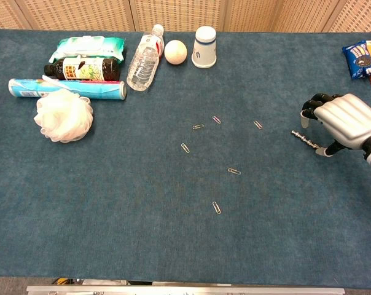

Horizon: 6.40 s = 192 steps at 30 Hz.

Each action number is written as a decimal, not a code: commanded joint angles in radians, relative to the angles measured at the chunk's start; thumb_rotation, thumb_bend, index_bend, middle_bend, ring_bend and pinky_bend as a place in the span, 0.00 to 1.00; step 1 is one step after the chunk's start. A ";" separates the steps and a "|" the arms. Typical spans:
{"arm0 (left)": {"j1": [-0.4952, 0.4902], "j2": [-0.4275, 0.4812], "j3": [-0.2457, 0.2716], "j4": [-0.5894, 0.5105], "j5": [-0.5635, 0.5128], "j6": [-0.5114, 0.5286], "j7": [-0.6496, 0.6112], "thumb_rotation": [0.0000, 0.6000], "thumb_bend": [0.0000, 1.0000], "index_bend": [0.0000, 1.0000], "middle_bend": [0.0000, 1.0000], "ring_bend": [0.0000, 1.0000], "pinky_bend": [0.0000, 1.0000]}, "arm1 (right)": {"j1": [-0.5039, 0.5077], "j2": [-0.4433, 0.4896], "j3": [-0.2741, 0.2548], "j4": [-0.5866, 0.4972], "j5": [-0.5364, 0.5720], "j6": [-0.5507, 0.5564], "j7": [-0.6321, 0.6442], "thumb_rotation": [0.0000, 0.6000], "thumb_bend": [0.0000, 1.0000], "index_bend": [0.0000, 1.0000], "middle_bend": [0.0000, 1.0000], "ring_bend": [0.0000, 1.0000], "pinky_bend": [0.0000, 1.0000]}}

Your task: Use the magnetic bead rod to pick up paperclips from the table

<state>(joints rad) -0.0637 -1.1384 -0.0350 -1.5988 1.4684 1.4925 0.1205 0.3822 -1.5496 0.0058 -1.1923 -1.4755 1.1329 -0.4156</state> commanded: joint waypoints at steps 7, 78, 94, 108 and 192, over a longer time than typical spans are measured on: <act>0.000 -0.001 -0.001 -0.001 -0.002 -0.002 0.002 1.00 0.14 0.42 0.43 0.36 0.53 | 0.002 -0.008 0.007 0.024 0.020 -0.012 -0.005 1.00 0.05 0.44 0.28 0.17 0.34; 0.002 0.000 -0.001 0.002 -0.002 0.000 0.000 1.00 0.14 0.42 0.43 0.36 0.53 | 0.010 -0.049 0.041 0.077 0.064 -0.001 -0.054 1.00 0.05 0.44 0.28 0.17 0.34; 0.002 0.000 -0.002 0.002 -0.005 -0.004 -0.001 1.00 0.14 0.42 0.43 0.36 0.53 | 0.019 -0.011 0.018 0.019 0.027 -0.011 0.060 1.00 0.05 0.44 0.28 0.17 0.34; 0.004 0.004 -0.001 0.004 0.001 0.001 -0.015 1.00 0.14 0.42 0.43 0.36 0.53 | 0.003 -0.027 0.048 -0.082 0.078 0.003 0.104 1.00 0.19 0.47 0.28 0.16 0.32; 0.017 0.017 0.004 0.004 0.026 0.025 -0.048 1.00 0.14 0.42 0.43 0.36 0.53 | 0.074 -0.053 0.045 -0.207 0.424 -0.055 -0.278 1.00 0.29 0.49 0.28 0.15 0.30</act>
<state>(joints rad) -0.0466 -1.1213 -0.0310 -1.5952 1.4946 1.5177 0.0721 0.4560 -1.6021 0.0508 -1.3999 -1.0518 1.0774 -0.6932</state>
